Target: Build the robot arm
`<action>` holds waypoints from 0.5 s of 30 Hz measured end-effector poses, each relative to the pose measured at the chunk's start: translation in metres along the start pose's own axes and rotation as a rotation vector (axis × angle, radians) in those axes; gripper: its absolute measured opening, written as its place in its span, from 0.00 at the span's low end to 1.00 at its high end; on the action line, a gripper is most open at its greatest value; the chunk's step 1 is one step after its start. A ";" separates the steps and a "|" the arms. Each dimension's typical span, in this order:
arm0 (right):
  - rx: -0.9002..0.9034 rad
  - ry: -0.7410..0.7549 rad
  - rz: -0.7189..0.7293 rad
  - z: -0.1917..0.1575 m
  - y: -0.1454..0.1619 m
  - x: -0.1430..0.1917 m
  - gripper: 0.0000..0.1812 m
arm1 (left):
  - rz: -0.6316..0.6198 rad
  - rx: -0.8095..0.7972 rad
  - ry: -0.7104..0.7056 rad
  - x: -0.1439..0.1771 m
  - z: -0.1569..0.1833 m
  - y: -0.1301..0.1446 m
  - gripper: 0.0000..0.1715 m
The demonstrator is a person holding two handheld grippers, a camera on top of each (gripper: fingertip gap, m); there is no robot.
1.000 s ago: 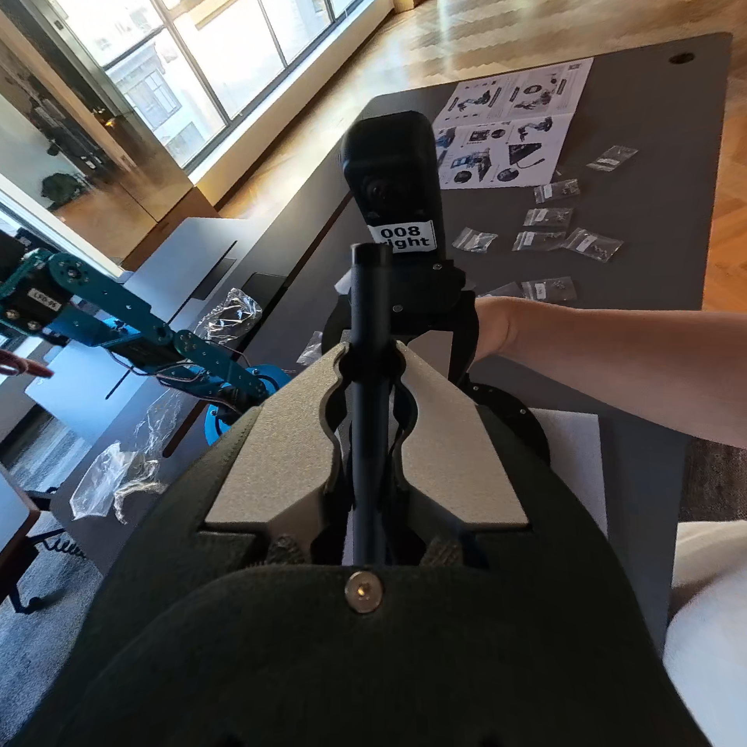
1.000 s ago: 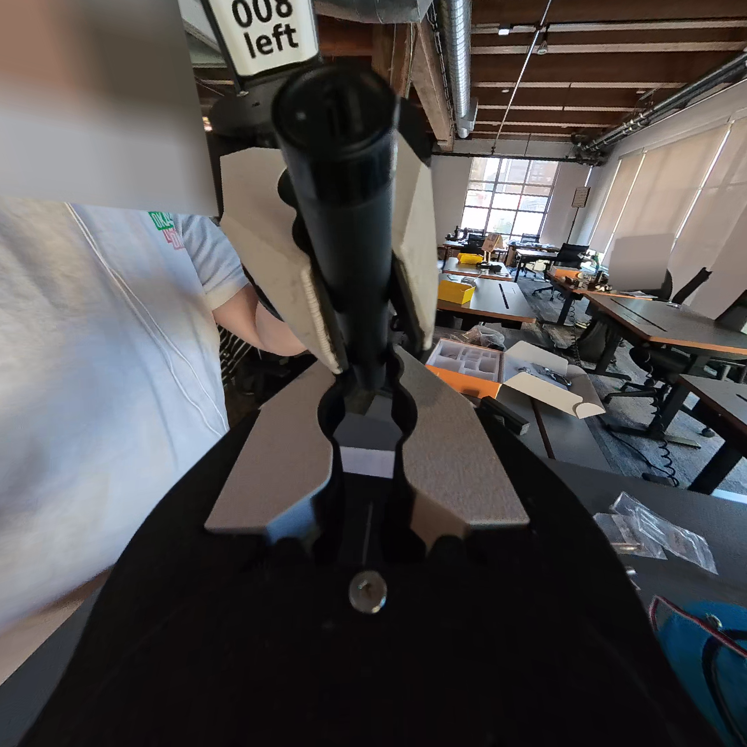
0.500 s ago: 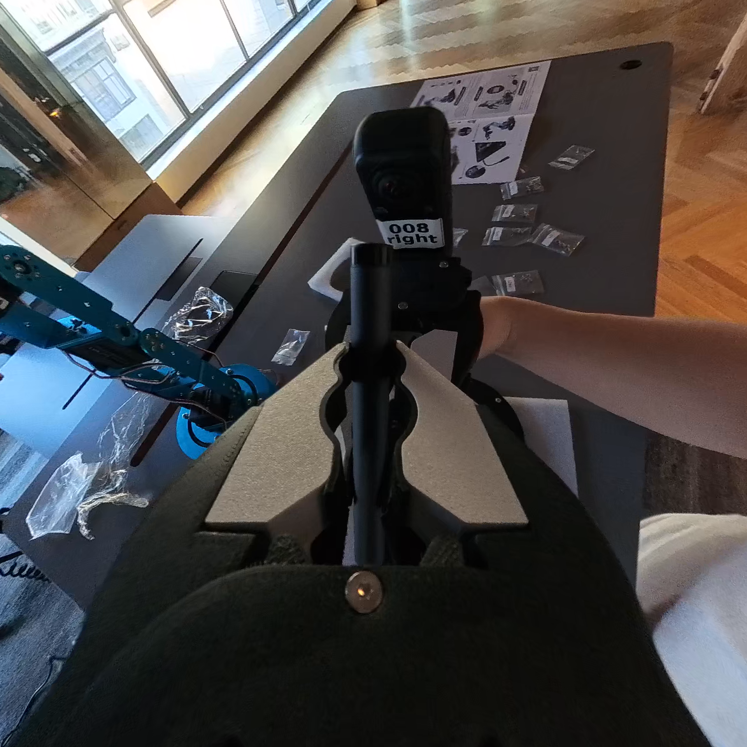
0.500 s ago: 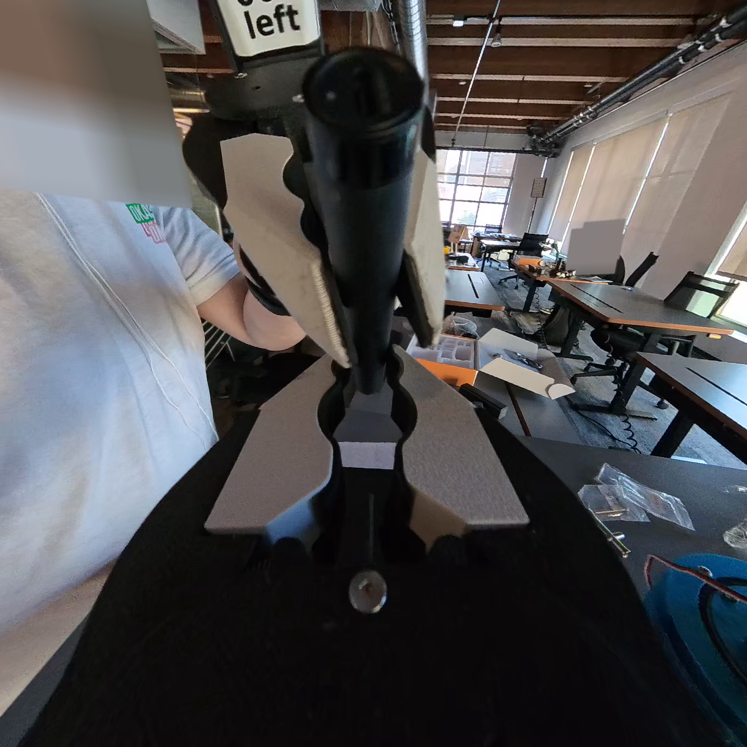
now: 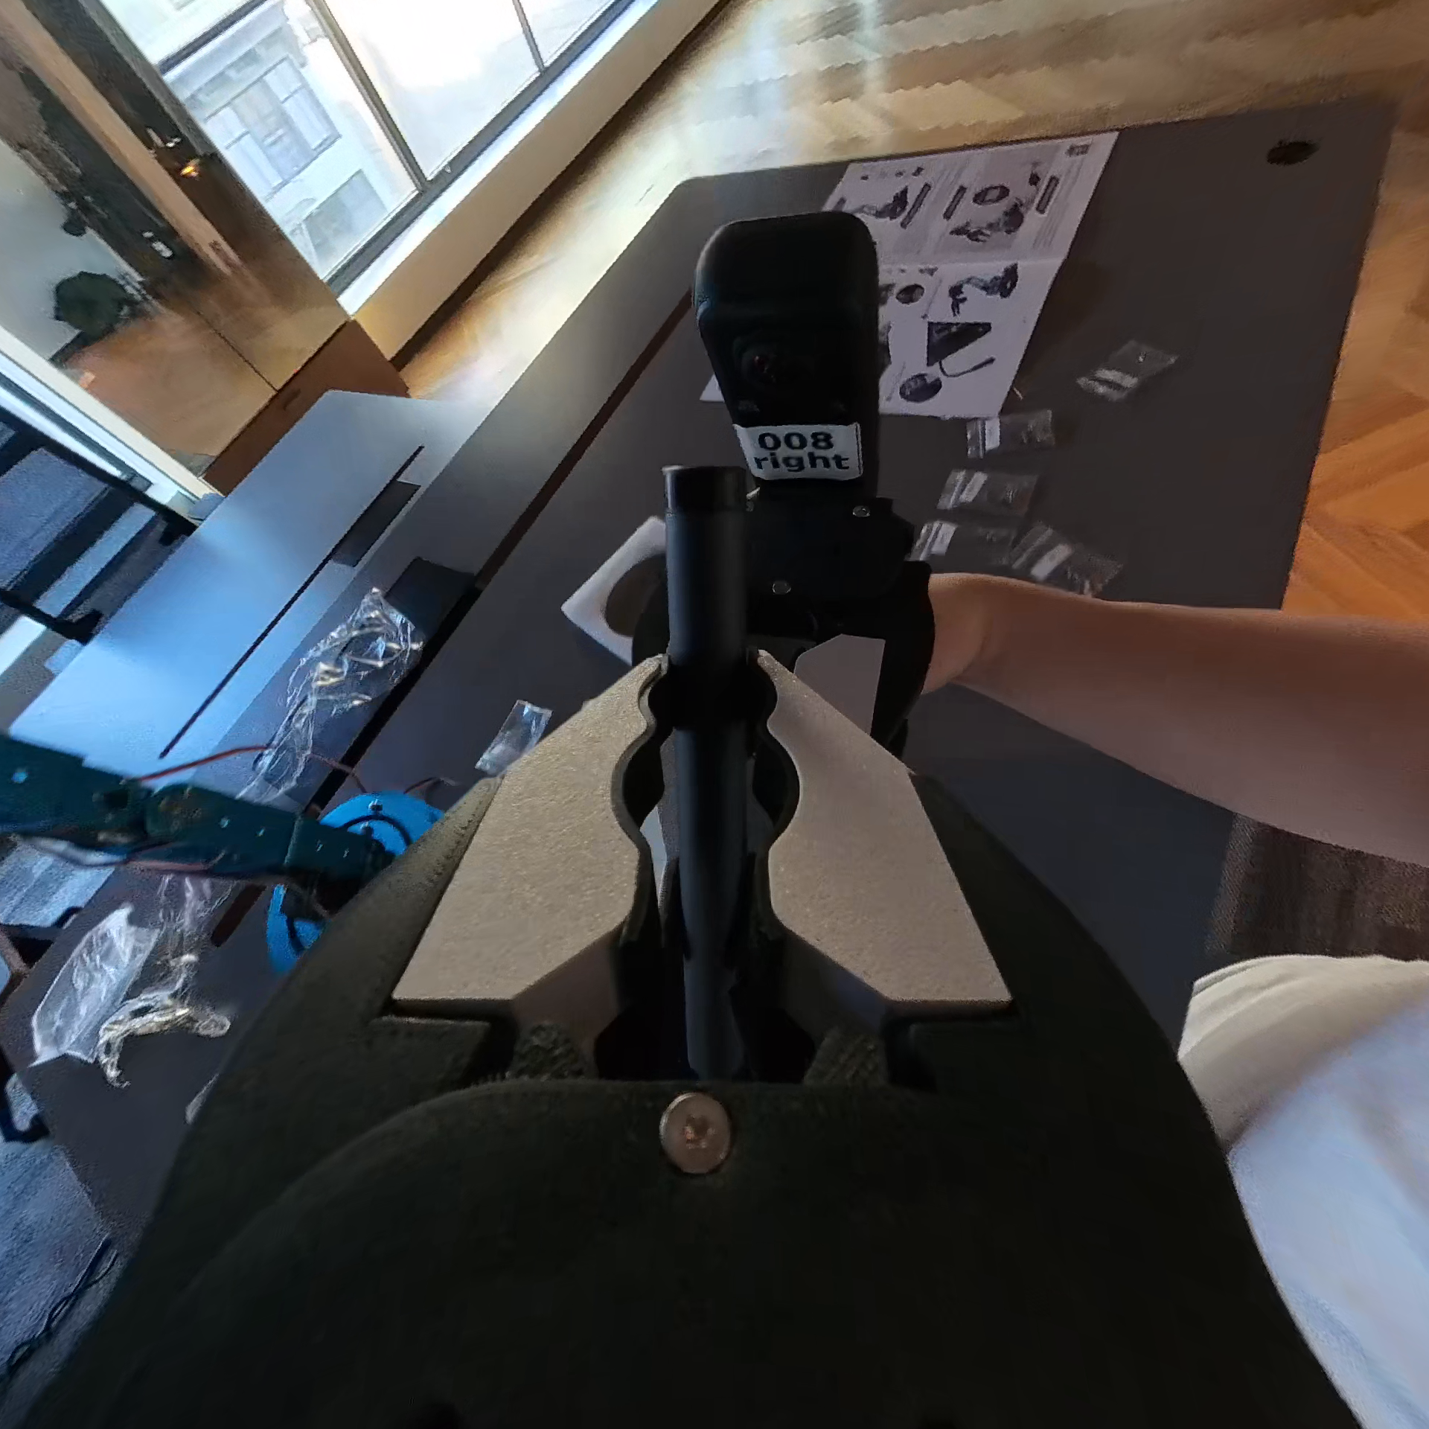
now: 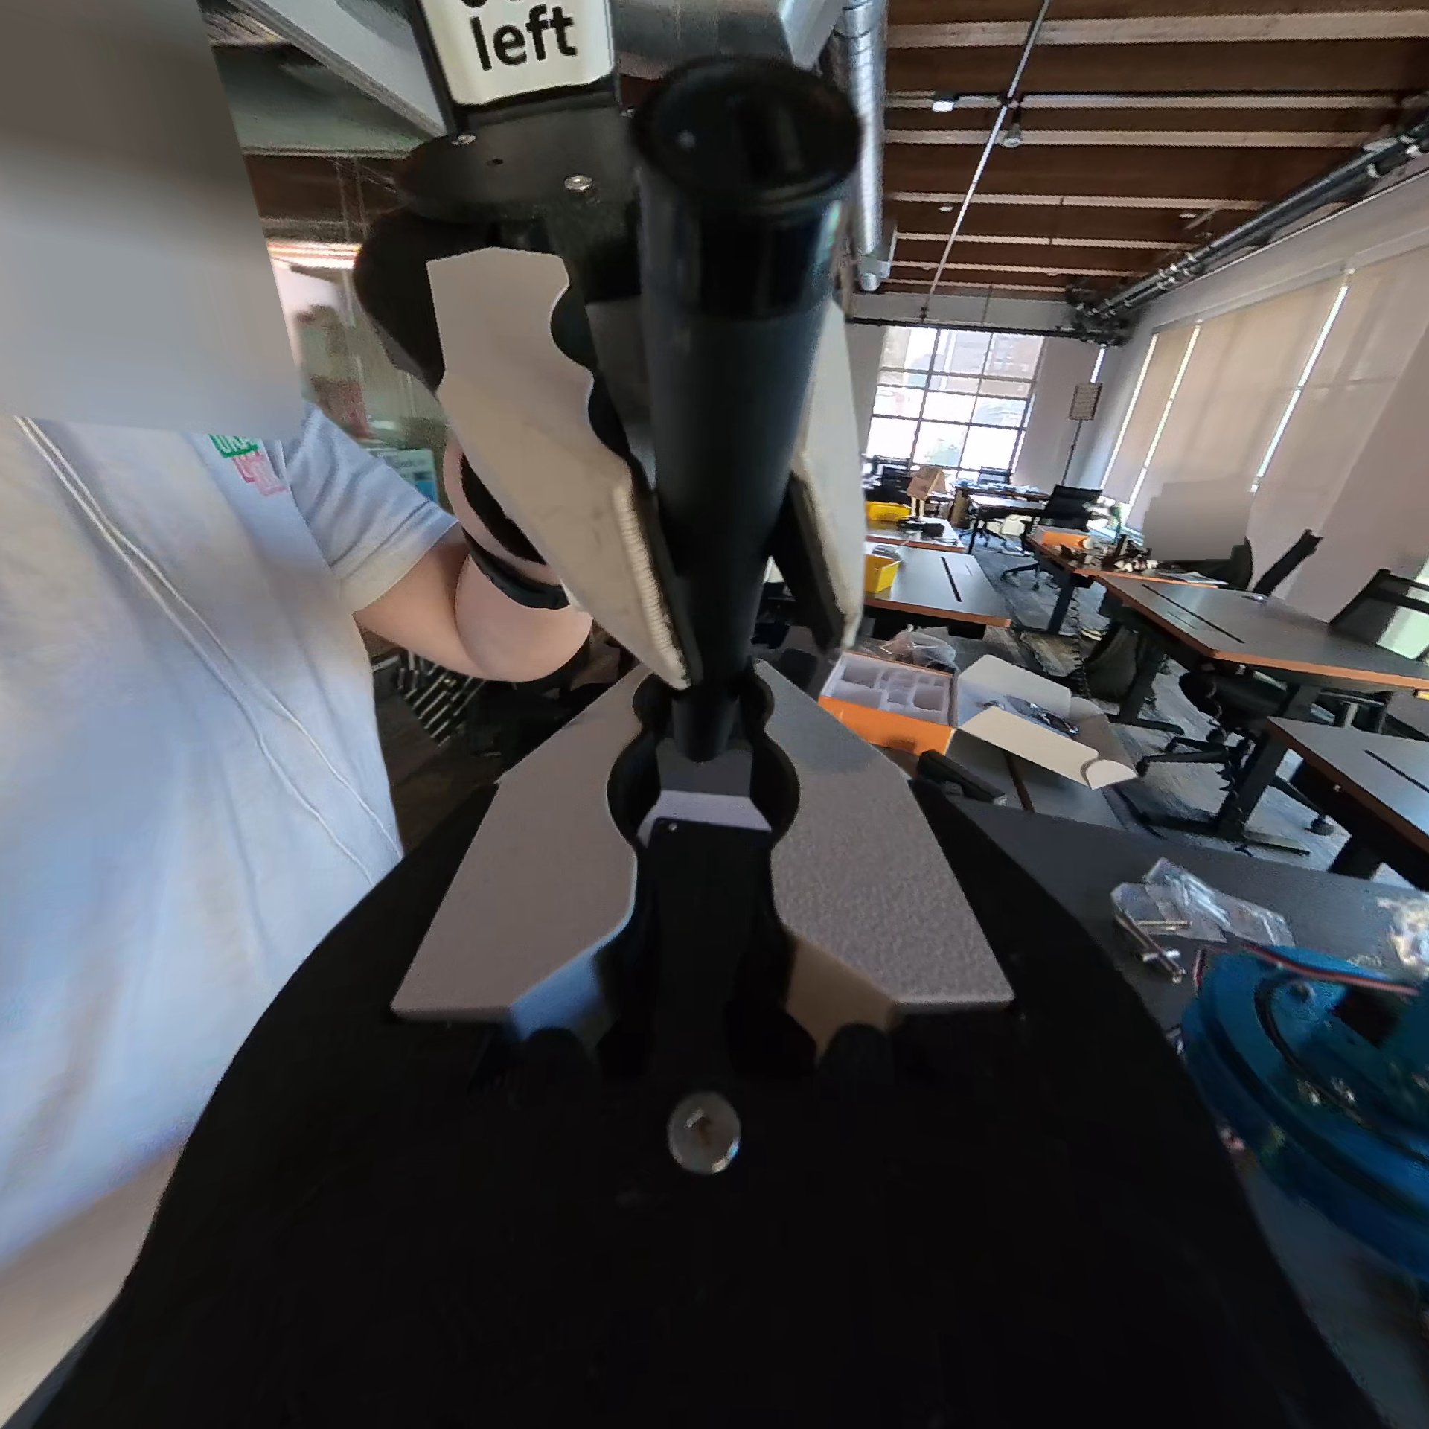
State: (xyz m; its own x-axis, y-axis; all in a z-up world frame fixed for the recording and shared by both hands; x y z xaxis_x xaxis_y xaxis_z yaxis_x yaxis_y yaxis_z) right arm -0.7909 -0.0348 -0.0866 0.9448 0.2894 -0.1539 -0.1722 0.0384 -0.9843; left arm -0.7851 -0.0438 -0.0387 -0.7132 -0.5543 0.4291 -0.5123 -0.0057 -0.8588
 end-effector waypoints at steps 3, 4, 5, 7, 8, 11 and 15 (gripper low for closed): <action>-0.025 -0.021 -0.016 -0.014 -0.011 0.042 0.08 | -0.005 0.003 -0.056 -0.031 0.022 -0.026 0.09; -0.037 -0.017 -0.030 -0.017 -0.015 0.055 0.08 | -0.007 0.003 -0.078 -0.042 0.028 -0.034 0.09; -0.045 -0.017 -0.049 -0.022 -0.018 0.069 0.09 | -0.007 0.002 -0.092 -0.052 0.035 -0.042 0.09; -0.044 0.002 -0.088 -0.028 -0.025 0.093 0.09 | 0.002 0.008 -0.099 -0.070 0.048 -0.057 0.09; -0.044 0.008 -0.098 -0.032 -0.030 0.103 0.09 | 0.013 0.015 -0.090 -0.076 0.052 -0.065 0.09; -0.085 0.043 -0.117 -0.040 -0.051 0.123 0.08 | 0.096 0.059 -0.023 -0.081 0.061 -0.092 0.09; -0.090 0.214 -0.216 -0.049 -0.084 0.125 0.08 | 0.275 0.103 0.099 -0.058 0.058 -0.123 0.09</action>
Point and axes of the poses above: each gripper's, where its closed fingertips meet, x back along the fingers, y out of its underside, z = x × y across the jaws, the point moved 4 cm from there along x, back along the fingers, and after that the axes turned 2 degrees about z, right-handed, at the moved point
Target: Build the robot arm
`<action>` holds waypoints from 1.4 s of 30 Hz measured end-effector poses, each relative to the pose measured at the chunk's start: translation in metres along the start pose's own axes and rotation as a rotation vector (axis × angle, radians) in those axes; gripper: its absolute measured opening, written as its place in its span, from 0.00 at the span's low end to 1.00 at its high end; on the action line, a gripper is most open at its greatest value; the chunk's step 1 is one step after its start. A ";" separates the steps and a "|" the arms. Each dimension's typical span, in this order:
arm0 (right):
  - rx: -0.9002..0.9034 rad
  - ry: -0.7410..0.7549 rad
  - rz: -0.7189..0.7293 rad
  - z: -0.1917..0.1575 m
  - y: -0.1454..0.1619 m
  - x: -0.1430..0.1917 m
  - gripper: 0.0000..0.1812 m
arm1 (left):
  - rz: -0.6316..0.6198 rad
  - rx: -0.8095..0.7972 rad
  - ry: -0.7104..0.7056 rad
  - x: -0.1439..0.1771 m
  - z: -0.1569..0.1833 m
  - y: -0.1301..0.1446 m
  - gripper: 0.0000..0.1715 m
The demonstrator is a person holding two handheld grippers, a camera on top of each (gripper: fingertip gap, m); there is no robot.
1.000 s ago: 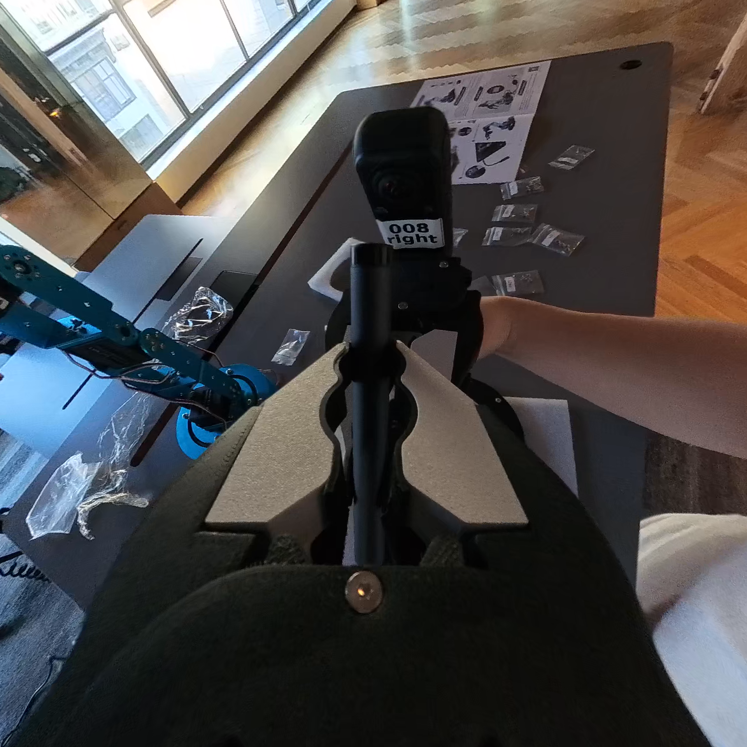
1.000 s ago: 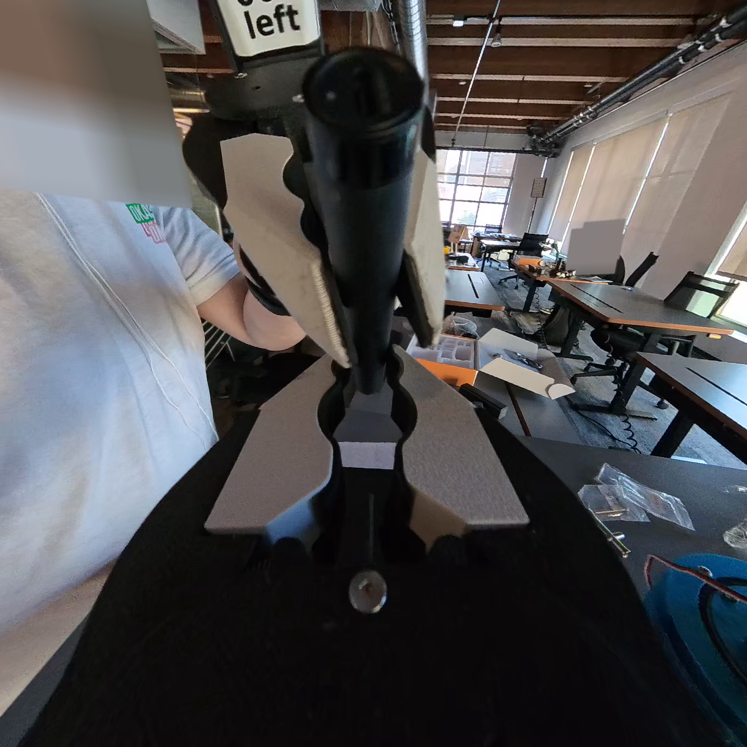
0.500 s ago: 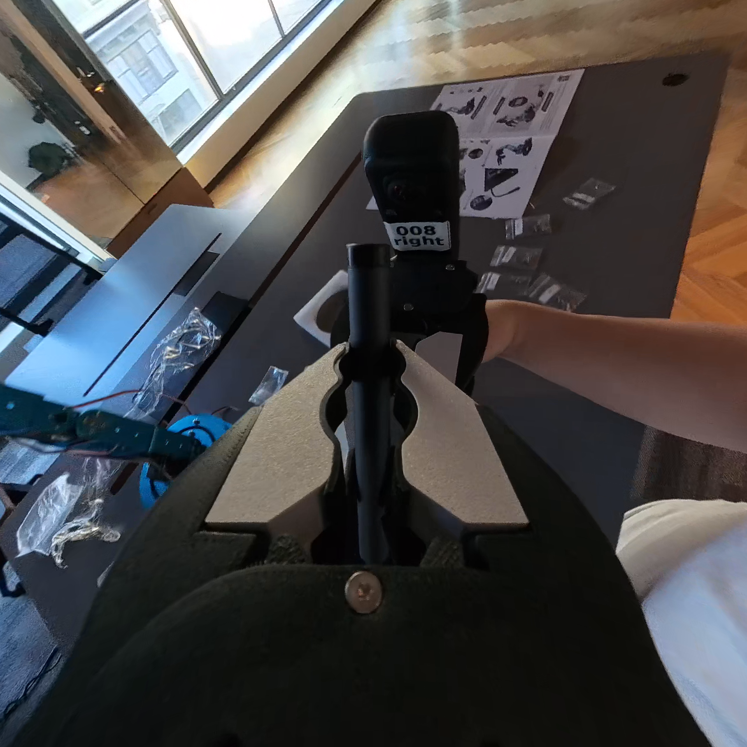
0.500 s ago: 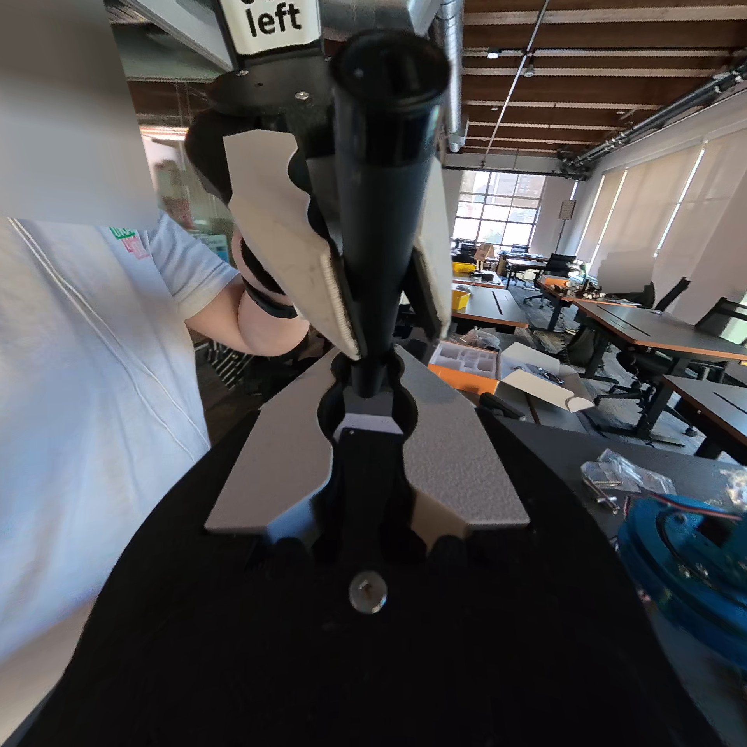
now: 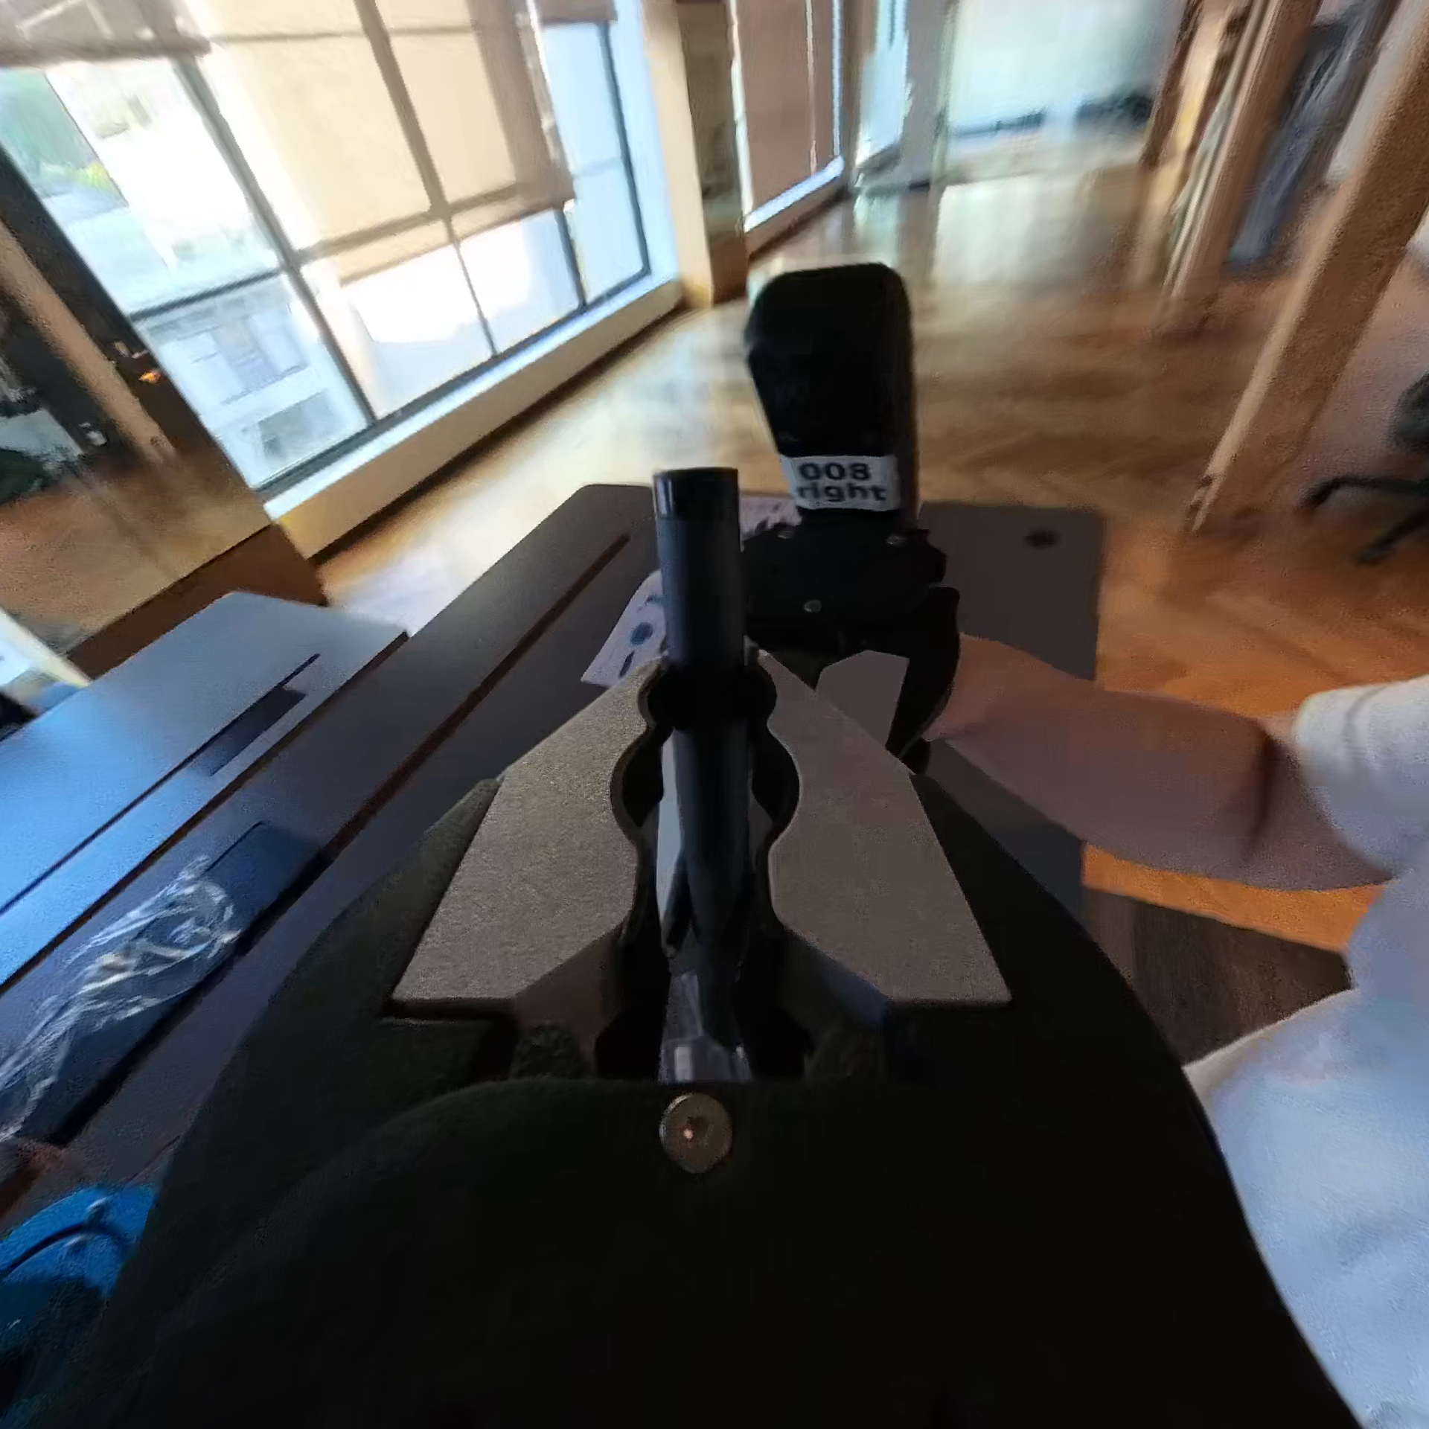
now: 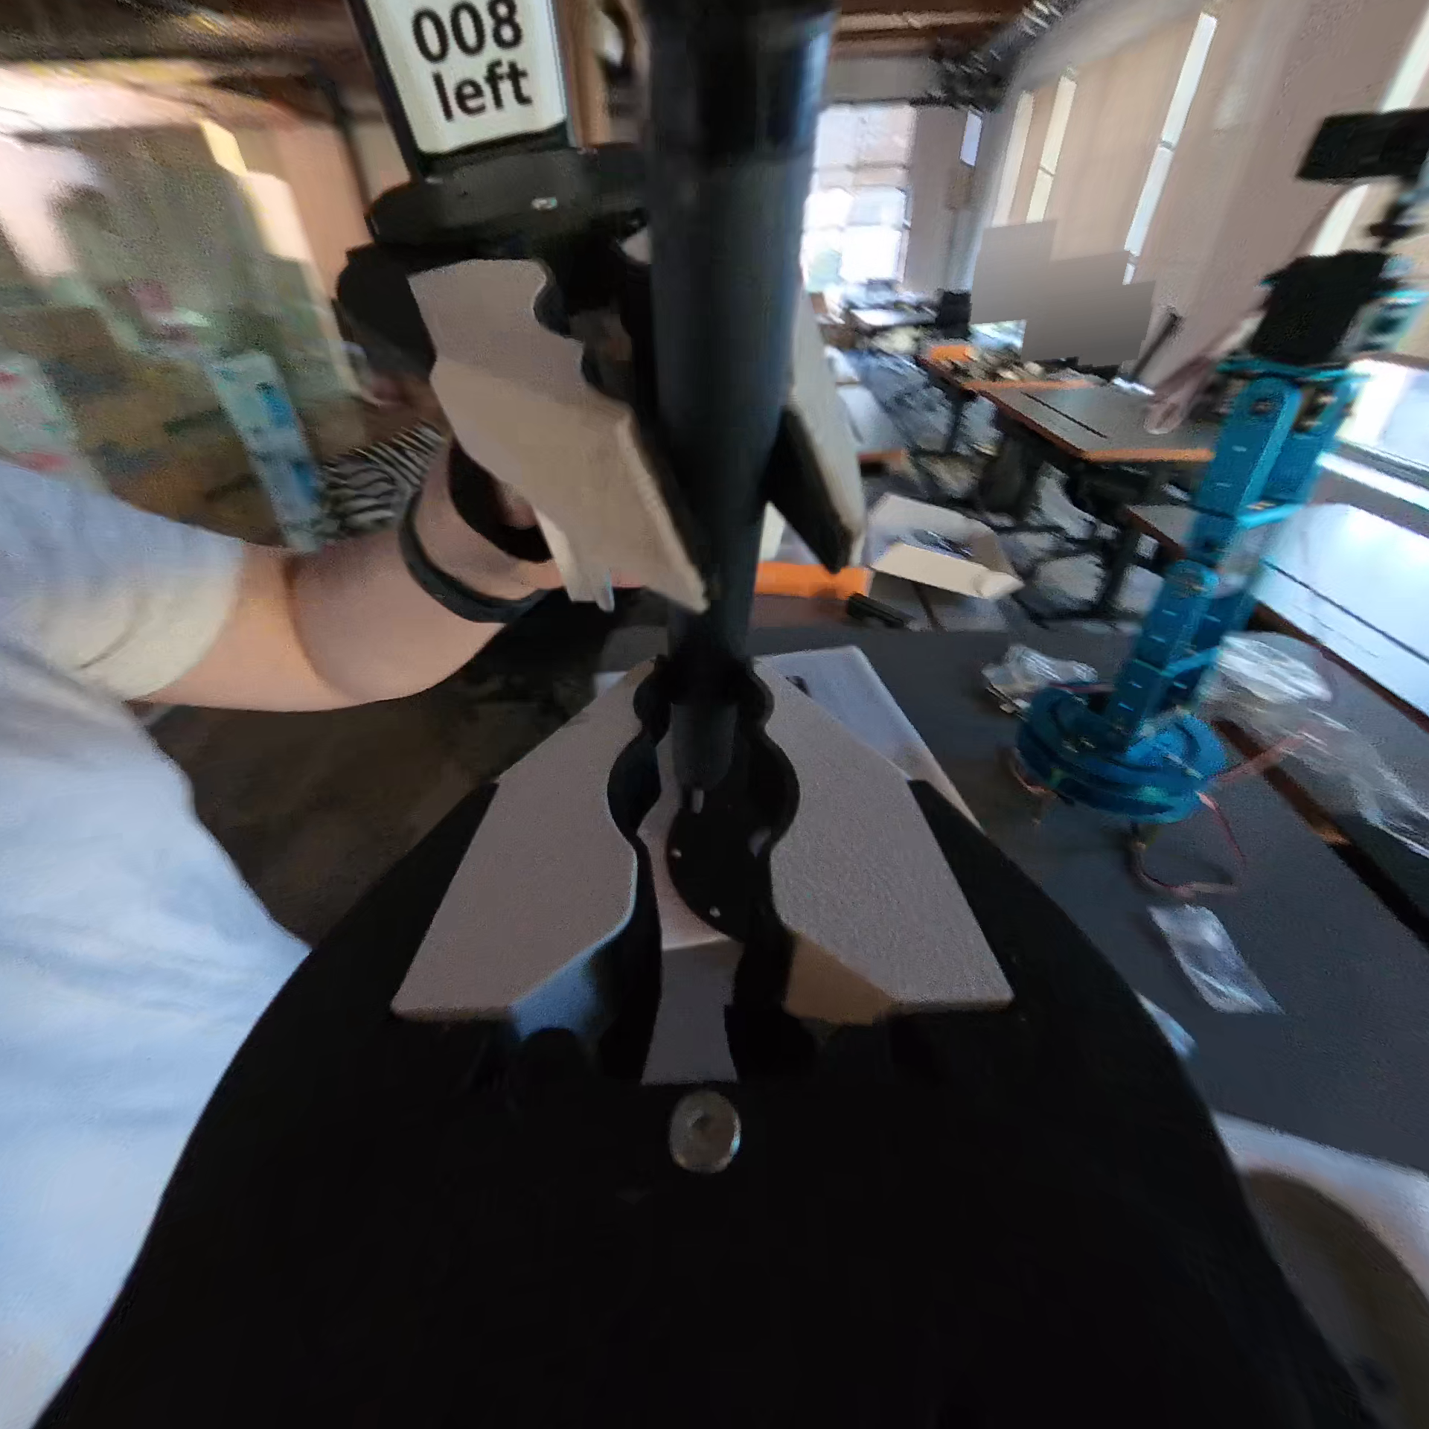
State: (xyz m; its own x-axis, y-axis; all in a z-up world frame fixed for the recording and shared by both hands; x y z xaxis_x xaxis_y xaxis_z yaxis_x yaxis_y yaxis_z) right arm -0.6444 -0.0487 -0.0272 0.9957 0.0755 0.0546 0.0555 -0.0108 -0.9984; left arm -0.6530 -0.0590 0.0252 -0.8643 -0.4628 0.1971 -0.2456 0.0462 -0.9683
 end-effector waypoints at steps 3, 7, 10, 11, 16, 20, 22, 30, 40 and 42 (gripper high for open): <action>0.052 0.185 -0.131 -0.010 -0.015 0.003 0.08 | 0.078 0.023 0.086 0.016 0.002 -0.015 0.09; 0.174 0.352 -0.206 -0.027 -0.028 0.000 0.09 | 0.158 0.046 0.196 0.032 0.009 -0.025 0.09; 0.240 0.443 -0.188 -0.034 -0.034 -0.001 0.11 | 0.207 0.110 0.221 0.038 0.009 -0.032 0.09; 0.246 0.452 -0.179 -0.036 -0.035 -0.002 0.11 | 0.213 0.114 0.220 0.039 0.010 -0.033 0.09; 0.235 0.444 -0.141 -0.043 -0.038 0.000 0.10 | 0.201 0.100 0.201 0.042 0.018 -0.039 0.09; 0.264 0.455 -0.146 -0.046 -0.038 0.000 0.10 | 0.194 0.088 0.187 0.045 0.020 -0.040 0.09; 0.273 0.456 -0.147 -0.046 -0.039 -0.003 0.11 | 0.193 0.085 0.180 0.047 0.020 -0.040 0.09; 0.288 0.475 -0.168 -0.042 -0.038 -0.016 0.10 | 0.207 0.105 0.175 0.061 0.009 -0.034 0.09; 0.263 0.330 -0.133 -0.033 -0.030 -0.070 0.14 | 0.219 0.151 0.133 0.103 -0.020 -0.012 0.09; 0.213 0.198 -0.104 -0.033 -0.020 -0.088 0.19 | 0.227 0.174 0.112 0.124 -0.032 -0.003 0.09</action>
Point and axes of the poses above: each gripper's, where its closed fingertips meet, x back along the fingers, y out of its underside, z = x × y across the jaws, the point moved 4 cm from there along x, back along the fingers, and after that the axes turned 2 degrees about z, right-handed, at the moved point
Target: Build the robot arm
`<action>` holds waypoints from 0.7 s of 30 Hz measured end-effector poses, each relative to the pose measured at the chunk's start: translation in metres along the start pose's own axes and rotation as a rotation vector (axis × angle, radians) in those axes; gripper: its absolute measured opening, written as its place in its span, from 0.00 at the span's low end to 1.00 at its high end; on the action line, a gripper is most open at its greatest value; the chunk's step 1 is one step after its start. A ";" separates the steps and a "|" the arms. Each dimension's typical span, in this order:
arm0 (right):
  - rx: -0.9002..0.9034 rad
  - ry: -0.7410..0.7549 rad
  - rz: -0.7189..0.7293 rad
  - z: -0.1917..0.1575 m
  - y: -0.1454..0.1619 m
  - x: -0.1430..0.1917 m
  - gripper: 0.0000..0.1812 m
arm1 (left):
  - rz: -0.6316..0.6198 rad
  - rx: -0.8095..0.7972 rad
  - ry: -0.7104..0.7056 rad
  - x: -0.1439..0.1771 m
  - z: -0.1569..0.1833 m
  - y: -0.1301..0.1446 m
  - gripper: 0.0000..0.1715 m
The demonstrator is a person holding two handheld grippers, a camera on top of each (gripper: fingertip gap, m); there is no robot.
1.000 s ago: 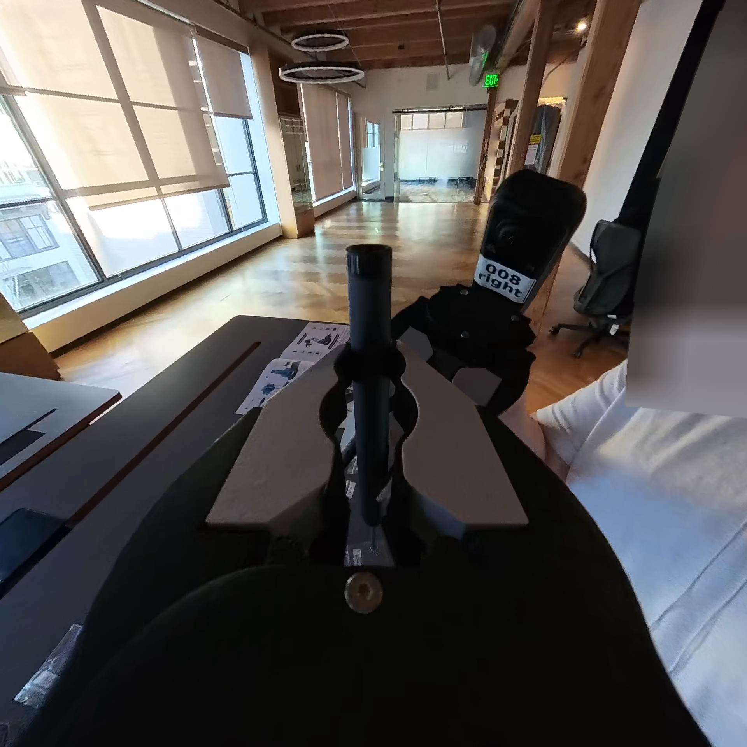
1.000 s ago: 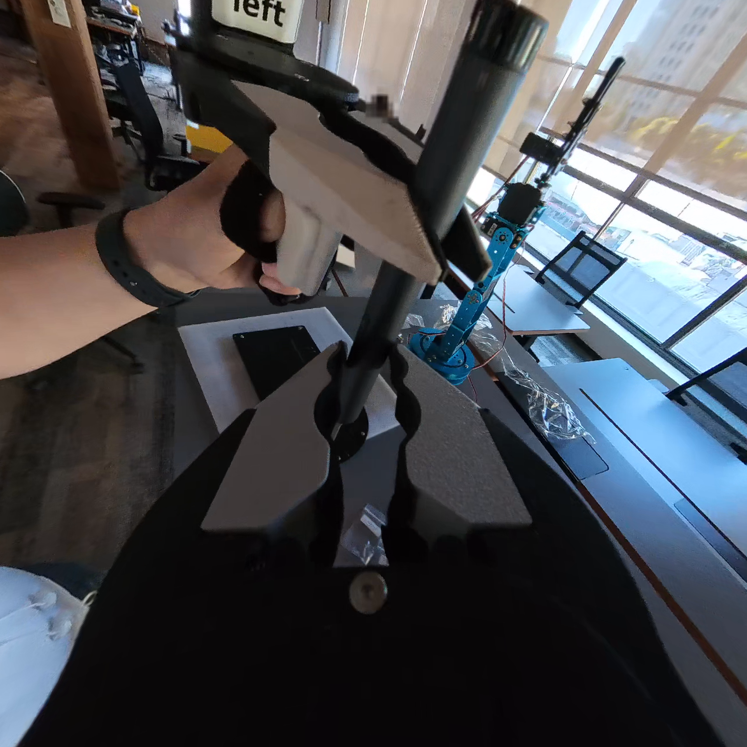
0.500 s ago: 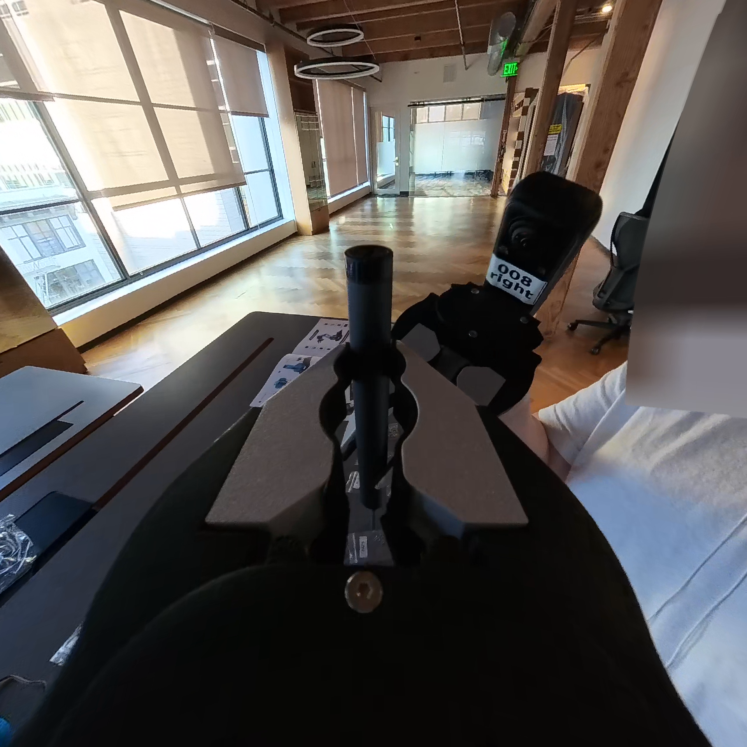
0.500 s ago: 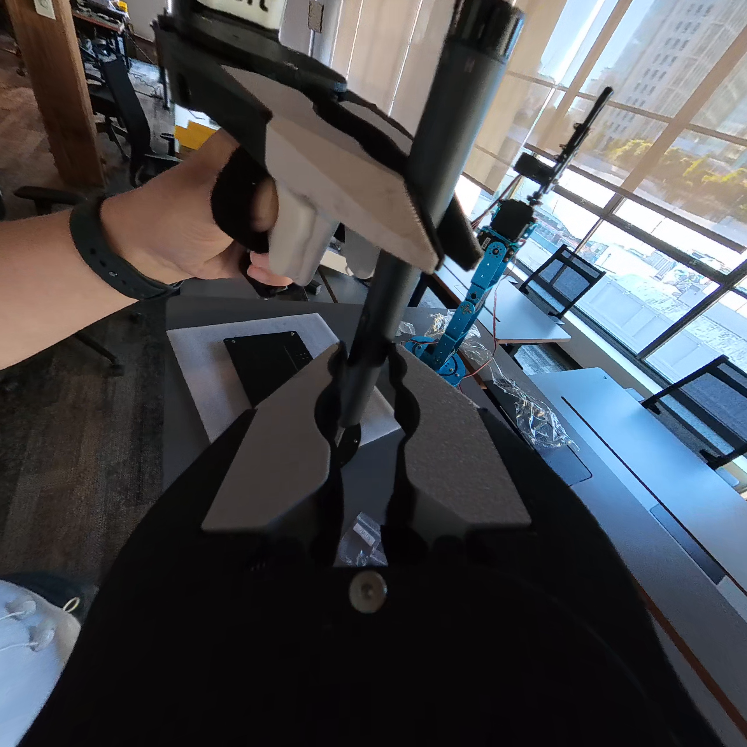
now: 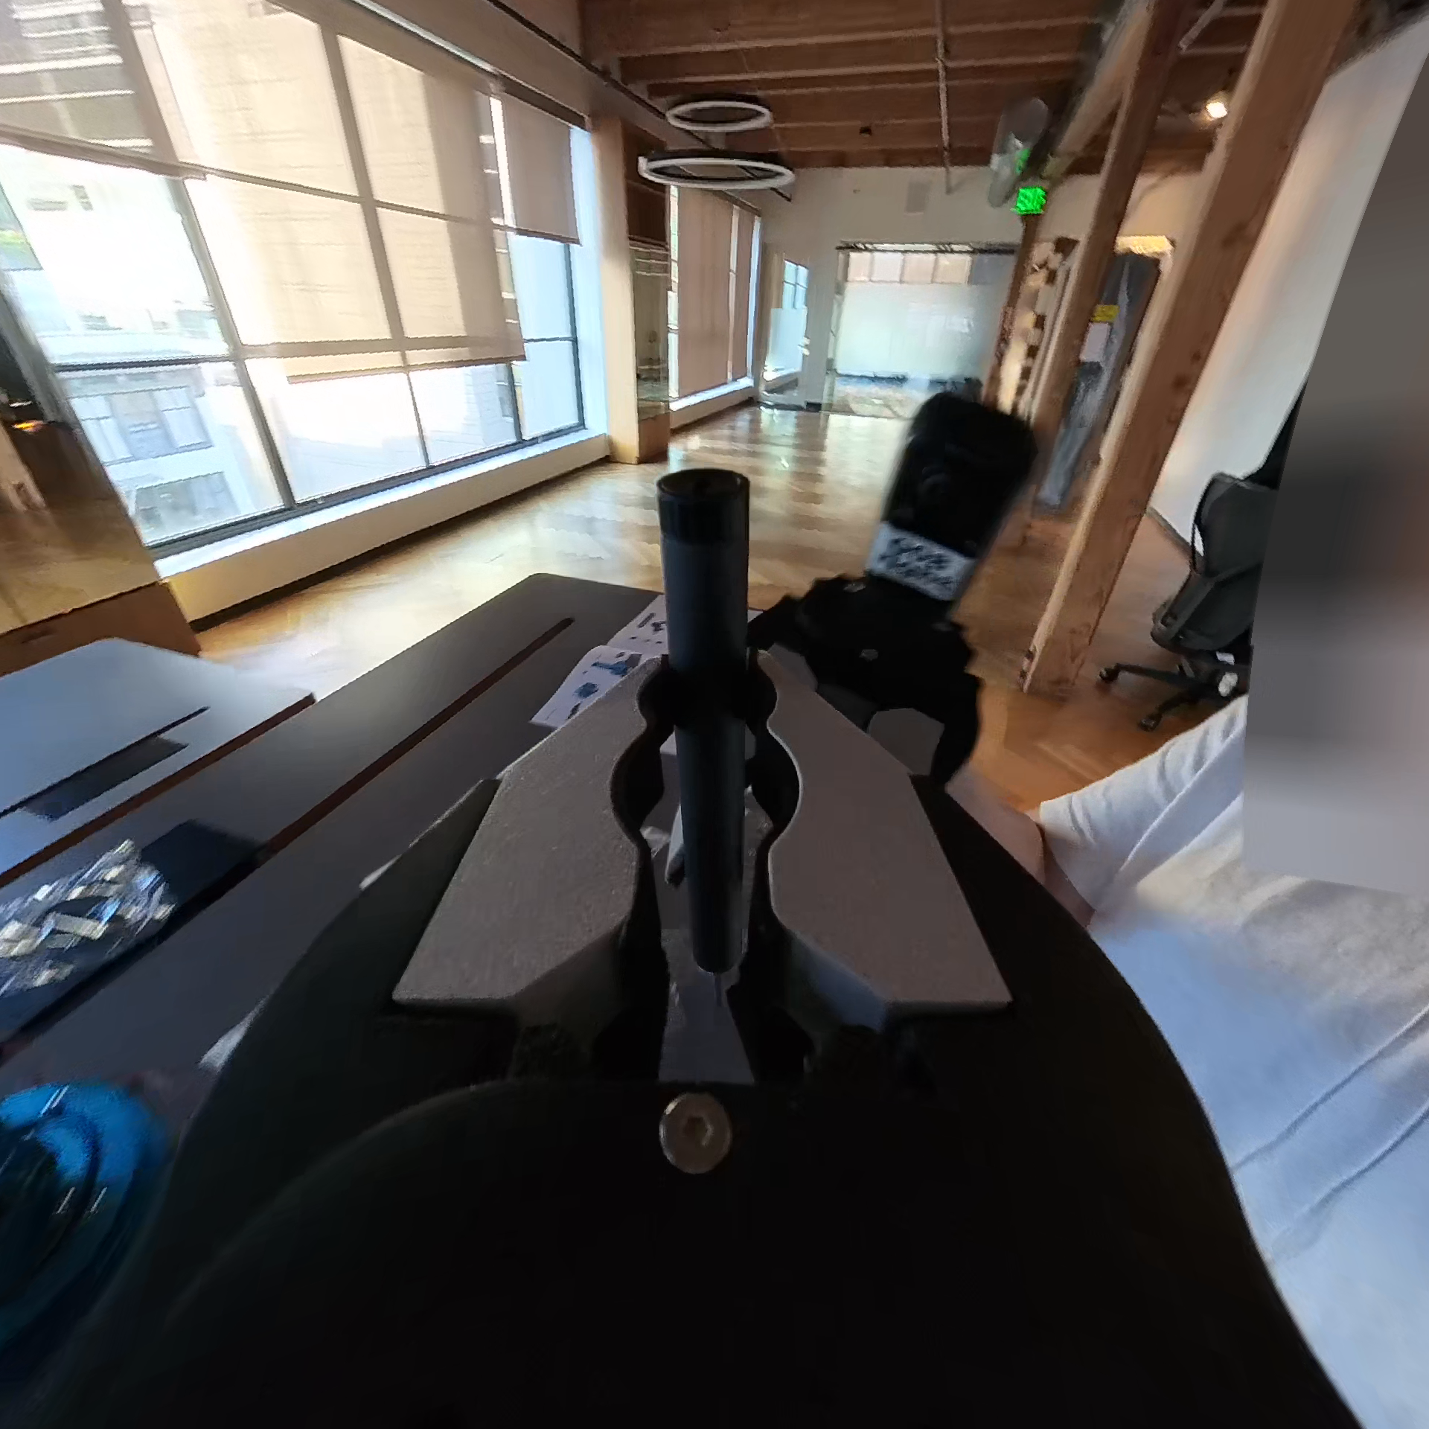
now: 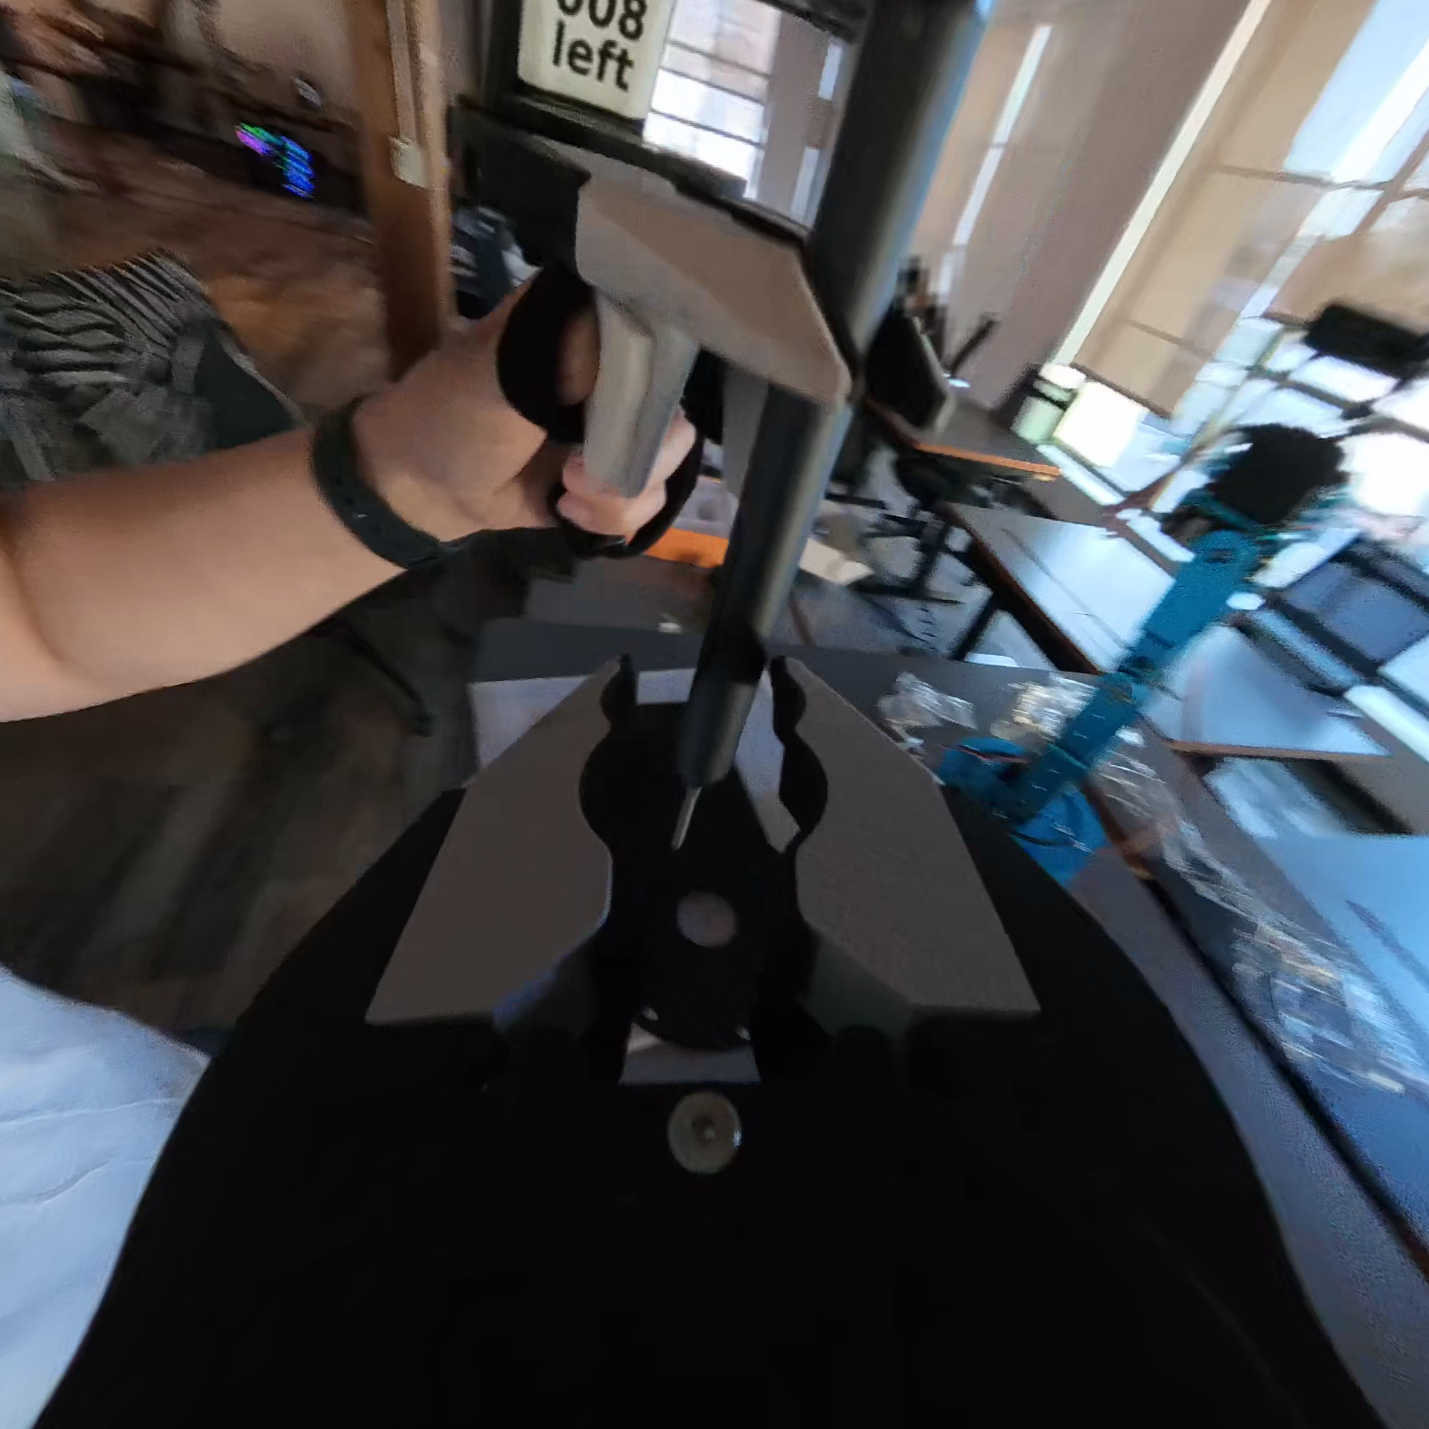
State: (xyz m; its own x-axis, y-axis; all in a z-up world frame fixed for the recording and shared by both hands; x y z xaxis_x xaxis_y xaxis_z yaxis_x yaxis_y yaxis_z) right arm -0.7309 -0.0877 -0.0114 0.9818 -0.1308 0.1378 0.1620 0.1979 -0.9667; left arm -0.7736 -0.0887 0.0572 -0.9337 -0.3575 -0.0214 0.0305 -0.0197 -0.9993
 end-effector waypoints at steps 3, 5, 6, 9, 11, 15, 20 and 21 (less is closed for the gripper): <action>-0.144 -0.176 0.052 -0.001 0.014 -0.034 0.25 | 0.016 0.037 -0.036 0.043 -0.017 0.009 0.09; -0.221 -0.247 0.048 0.000 0.023 -0.064 0.26 | 0.019 0.065 -0.067 0.073 -0.032 0.021 0.09; -0.245 -0.259 0.052 0.001 0.026 -0.082 0.27 | 0.021 0.083 -0.078 0.088 -0.040 0.027 0.09; -0.261 -0.285 0.080 -0.004 0.029 -0.139 0.29 | 0.020 0.134 -0.091 0.128 -0.063 0.043 0.09; -0.294 -0.296 0.107 -0.008 0.029 -0.179 0.31 | -0.005 0.163 -0.076 0.152 -0.076 0.053 0.09; -0.280 -0.295 0.053 -0.016 0.042 -0.242 0.09 | -0.037 0.159 -0.039 0.191 -0.099 0.070 0.09; -0.353 -0.263 0.042 -0.012 0.062 -0.268 0.09 | -0.053 0.222 0.028 0.219 -0.123 0.088 0.09; -0.351 -0.267 0.023 -0.011 0.067 -0.270 0.08 | -0.059 0.242 0.048 0.220 -0.127 0.091 0.10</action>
Point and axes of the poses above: each gripper's, where its closed fingertips meet, x back along the fingers, y out of its underside, z = x × y across the jaws, the point moved 4 cm from there along x, back along the fingers, and after that the axes turned 2 degrees about z, right-handed, at the moved point
